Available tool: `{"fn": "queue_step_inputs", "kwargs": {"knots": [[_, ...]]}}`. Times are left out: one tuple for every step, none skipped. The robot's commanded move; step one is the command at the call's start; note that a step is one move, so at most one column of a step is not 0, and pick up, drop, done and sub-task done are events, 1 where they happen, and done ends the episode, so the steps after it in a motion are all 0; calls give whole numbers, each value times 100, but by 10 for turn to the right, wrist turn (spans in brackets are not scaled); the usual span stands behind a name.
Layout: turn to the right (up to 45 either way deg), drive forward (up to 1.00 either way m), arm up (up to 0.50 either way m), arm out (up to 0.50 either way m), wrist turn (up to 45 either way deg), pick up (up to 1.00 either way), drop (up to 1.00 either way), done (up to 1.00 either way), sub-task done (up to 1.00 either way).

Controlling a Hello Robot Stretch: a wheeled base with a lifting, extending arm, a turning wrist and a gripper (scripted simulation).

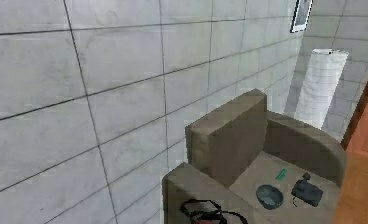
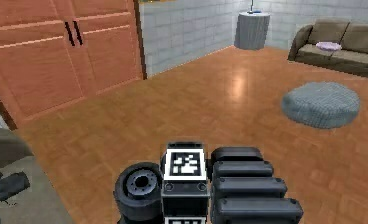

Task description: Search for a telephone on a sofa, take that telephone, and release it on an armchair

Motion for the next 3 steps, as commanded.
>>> {"fn": "queue_step_inputs", "kwargs": {"knots": [[0,35,0,0,0,0,0,0,0],[450,0,0,0,0,0,0,0,0],[450,0,0,0,0,0,0,0,0]]}}
